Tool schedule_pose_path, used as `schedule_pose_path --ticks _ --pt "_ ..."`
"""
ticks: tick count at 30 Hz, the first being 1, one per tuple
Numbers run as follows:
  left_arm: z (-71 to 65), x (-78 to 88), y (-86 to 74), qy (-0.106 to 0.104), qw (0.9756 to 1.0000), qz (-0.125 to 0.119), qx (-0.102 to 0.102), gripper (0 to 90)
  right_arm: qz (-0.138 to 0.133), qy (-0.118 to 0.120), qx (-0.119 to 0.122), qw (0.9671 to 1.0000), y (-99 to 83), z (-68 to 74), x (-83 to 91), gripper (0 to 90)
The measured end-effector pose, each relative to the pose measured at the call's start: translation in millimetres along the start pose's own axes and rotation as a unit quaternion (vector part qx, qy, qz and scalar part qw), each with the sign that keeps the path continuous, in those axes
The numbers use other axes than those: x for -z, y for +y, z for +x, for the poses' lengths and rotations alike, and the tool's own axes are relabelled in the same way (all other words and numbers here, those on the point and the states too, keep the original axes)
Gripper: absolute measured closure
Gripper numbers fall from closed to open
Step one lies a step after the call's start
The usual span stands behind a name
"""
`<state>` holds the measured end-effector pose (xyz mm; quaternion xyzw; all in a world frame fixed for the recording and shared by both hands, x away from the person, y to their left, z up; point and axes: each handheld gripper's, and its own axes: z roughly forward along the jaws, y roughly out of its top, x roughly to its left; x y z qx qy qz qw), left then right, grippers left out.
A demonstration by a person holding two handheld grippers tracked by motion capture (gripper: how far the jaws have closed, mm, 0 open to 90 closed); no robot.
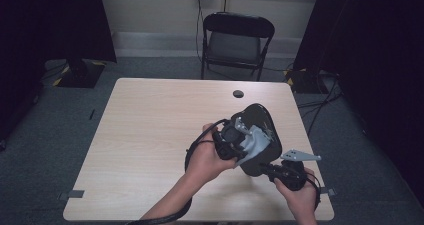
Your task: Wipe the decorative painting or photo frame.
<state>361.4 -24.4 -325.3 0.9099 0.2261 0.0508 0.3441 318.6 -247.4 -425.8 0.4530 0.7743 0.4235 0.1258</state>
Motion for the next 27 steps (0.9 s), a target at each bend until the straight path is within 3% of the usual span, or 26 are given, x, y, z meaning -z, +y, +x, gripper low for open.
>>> schedule_pose_path --ticks 9,27 --pt "0.4 -25.7 -10.9 -0.017 0.9996 0.023 0.002 79.8 0.0 0.003 0.001 1.0 -0.9 -1.6 1.0 79.2" --pt "21.6 -81.0 -59.7 -0.02 0.9951 0.086 0.046 79.9 0.0 0.004 0.001 1.0 -3.3 -1.0 9.6 76.4"
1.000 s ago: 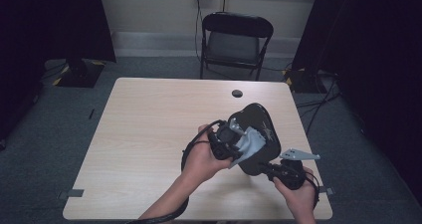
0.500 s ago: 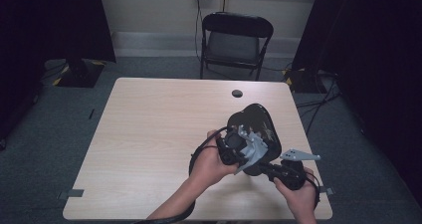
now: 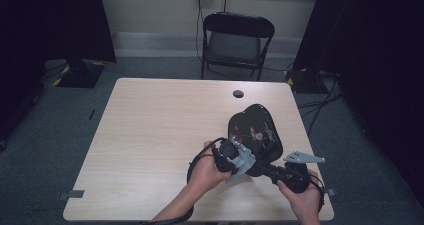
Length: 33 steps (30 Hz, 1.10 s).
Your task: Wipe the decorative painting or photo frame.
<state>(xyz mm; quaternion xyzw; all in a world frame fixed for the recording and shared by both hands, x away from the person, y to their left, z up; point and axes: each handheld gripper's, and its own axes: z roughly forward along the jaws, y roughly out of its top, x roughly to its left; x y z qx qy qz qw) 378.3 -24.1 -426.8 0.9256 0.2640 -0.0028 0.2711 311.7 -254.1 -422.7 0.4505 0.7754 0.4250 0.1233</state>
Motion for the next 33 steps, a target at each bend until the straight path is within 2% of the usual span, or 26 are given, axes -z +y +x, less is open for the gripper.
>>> schedule_pose_path --ticks 10,12,15,18,20,22,27,30,33 --pt "4.8 -23.0 -21.4 -0.006 0.9996 0.025 0.015 80.0 -0.007 -0.006 -0.005 0.9999 -3.0 -3.6 11.7 74.3" --pt "5.1 -22.6 -23.1 -0.01 0.9995 0.022 0.019 80.1 -0.009 -0.004 -0.009 0.9999 -3.3 -5.0 14.1 73.9" --pt "3.7 -16.1 -21.2 -0.01 0.9995 0.025 0.014 80.2 -0.014 -0.002 -0.013 0.9998 -3.2 -8.4 18.6 73.9" --pt "0.5 -0.4 -16.3 -0.013 0.9998 0.005 0.012 80.2 -0.015 -0.004 -0.015 0.9998 -3.5 -11.9 23.4 73.9" --pt "-3.2 17.3 -8.5 -0.012 0.9998 -0.014 0.001 80.2 -0.013 -0.015 -0.012 0.9997 -4.4 -14.1 24.9 75.6" --pt "-8.2 34.8 0.3 -0.01 0.9994 -0.032 -0.009 80.1 -0.012 -0.019 -0.019 0.9996 -5.7 -16.7 23.2 76.1" --pt "-17.8 74.3 25.6 -0.001 0.9969 -0.074 -0.025 80.0 0.001 -0.02 -0.013 0.9997 -6.3 -15.2 10.9 77.1" --pt "-24.2 89.1 38.9 0.002 0.9953 -0.09 -0.037 80.0 0.008 -0.023 -0.007 0.9997 -5.8 -12.3 6.6 78.0" --pt "-29.6 94.2 46.4 0.004 0.995 -0.088 -0.048 80.0 0.01 -0.02 -0.004 0.9997 -6.0 -9.7 5.5 78.6"
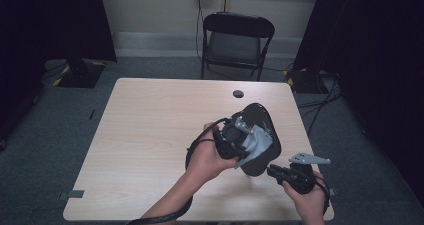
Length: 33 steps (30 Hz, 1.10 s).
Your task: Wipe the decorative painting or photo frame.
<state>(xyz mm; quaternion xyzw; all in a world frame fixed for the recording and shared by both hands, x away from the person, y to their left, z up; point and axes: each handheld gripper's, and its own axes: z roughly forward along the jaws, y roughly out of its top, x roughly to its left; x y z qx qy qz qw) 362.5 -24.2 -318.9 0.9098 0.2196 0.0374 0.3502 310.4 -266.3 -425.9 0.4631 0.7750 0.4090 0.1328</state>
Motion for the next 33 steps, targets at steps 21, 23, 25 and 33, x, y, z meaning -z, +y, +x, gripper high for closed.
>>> schedule_pose_path --ticks 21,23,25,33 --pt "15.2 -76.9 -66.9 -0.024 0.9945 0.092 0.043 80.0 0.001 0.004 0.007 1.0 1.2 5.3 -4.0 77.1" --pt "16.9 -83.4 -72.3 -0.023 0.9936 0.101 0.045 80.0 0.001 0.004 0.007 1.0 1.2 5.3 -3.9 77.0" --pt "19.1 -90.8 -79.6 -0.023 0.9927 0.108 0.05 80.0 0.0 0.003 0.007 1.0 1.4 5.4 -3.4 76.7" --pt "22.2 -99.8 -95.3 -0.026 0.9906 0.117 0.065 80.0 0.001 0.001 0.01 0.9999 1.1 4.9 -4.9 75.9"
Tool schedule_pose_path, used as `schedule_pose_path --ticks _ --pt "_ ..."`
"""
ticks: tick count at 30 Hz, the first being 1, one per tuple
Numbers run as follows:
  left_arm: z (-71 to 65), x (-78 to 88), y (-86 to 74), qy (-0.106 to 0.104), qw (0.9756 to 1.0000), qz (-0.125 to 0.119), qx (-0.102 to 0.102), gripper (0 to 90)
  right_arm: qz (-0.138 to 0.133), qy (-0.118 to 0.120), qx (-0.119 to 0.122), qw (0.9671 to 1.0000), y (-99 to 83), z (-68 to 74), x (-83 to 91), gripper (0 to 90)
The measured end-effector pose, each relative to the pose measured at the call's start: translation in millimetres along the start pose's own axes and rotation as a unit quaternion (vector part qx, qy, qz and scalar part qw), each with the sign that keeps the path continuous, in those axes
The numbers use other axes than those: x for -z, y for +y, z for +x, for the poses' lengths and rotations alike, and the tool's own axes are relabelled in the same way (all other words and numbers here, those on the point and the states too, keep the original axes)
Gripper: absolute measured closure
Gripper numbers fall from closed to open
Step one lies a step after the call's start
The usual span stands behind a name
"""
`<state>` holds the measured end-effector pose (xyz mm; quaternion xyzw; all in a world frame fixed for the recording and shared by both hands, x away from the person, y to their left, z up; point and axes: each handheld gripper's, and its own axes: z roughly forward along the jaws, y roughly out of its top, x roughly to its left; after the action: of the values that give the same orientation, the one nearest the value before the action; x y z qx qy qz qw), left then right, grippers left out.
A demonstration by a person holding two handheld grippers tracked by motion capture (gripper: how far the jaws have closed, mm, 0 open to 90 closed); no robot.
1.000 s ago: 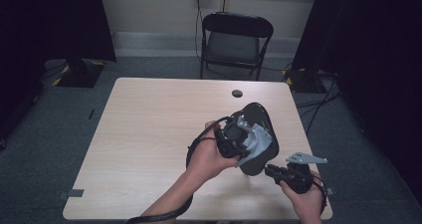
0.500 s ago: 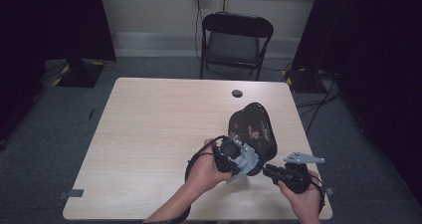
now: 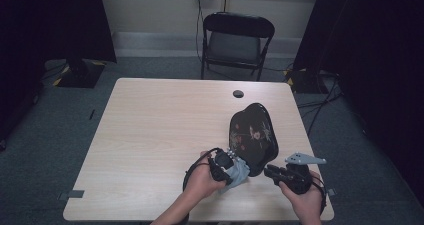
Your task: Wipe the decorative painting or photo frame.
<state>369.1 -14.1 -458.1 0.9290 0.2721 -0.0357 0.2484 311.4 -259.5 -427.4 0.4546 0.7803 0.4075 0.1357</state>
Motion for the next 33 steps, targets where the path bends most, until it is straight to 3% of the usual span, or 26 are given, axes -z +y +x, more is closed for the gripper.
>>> schedule_pose_path --ticks 5,13,17,21,24,28,33 --pt "-4.5 11.4 2.5 0.001 1.0 -0.003 -0.007 80.0 0.0 -0.002 0.0 1.0 0.1 -0.2 -0.2 75.7" --pt "-9.7 62.6 17.9 0.004 0.9989 -0.04 -0.025 79.9 0.003 -0.003 -0.001 1.0 -1.0 -1.3 -2.5 75.3" --pt "-16.3 92.9 28.9 0.016 0.9972 -0.062 -0.04 79.9 0.006 -0.003 0.001 1.0 -1.7 -0.8 -5.2 75.6" --pt "-29.7 123.7 42.7 0.023 0.9936 -0.092 -0.062 79.9 0.008 -0.003 0.003 1.0 -0.9 0.4 -6.1 75.6" --pt "-41.2 138.1 51.9 0.017 0.9907 -0.11 -0.078 79.9 0.009 -0.003 0.002 0.9999 -1.0 0.6 -6.7 75.6" --pt "-56.7 145.9 61.8 0.012 0.9874 -0.121 -0.101 79.8 0.008 -0.004 0.003 1.0 -0.7 0.5 -6.7 75.6" --pt "-65.2 139.8 67.6 0.007 0.9867 -0.116 -0.114 79.9 0.008 -0.003 0.003 1.0 -0.7 0.4 -7.1 75.5"
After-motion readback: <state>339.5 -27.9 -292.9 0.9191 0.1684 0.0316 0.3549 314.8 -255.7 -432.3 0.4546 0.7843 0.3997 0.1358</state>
